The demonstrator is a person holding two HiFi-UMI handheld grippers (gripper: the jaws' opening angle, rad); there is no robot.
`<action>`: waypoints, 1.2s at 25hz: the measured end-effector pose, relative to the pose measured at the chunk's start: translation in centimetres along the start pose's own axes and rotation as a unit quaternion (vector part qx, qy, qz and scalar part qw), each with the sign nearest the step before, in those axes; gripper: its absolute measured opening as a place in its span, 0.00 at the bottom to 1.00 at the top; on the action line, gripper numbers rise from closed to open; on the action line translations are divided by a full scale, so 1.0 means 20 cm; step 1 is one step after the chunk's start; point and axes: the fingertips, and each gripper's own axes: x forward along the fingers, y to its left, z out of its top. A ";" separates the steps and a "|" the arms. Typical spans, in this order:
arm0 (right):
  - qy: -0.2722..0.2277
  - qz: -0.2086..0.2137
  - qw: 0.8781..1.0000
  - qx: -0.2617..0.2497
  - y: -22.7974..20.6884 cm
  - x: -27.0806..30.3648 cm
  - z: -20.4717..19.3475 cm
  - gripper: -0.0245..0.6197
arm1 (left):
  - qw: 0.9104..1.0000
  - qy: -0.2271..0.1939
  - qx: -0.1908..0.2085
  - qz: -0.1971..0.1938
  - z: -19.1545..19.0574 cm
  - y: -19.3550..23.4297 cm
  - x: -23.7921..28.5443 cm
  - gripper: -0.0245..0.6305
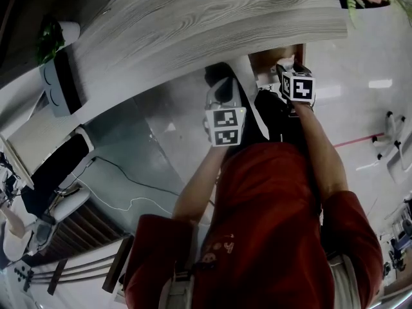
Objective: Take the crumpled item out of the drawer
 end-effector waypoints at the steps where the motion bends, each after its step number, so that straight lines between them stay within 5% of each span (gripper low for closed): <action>1: -0.001 0.001 1.000 -0.002 0.00 -0.02 0.00 0.39 | 1.000 -0.001 0.001 0.000 0.01 -0.01 -0.01 0.04; 20: -0.035 0.045 0.996 -0.061 0.09 -0.42 0.00 0.39 | 0.998 -0.051 0.004 0.023 0.17 -0.17 -0.22 0.04; 30: -0.093 0.065 0.990 -0.083 0.11 -0.76 0.10 0.39 | 0.995 -0.087 -0.002 0.048 0.24 -0.24 -0.39 0.04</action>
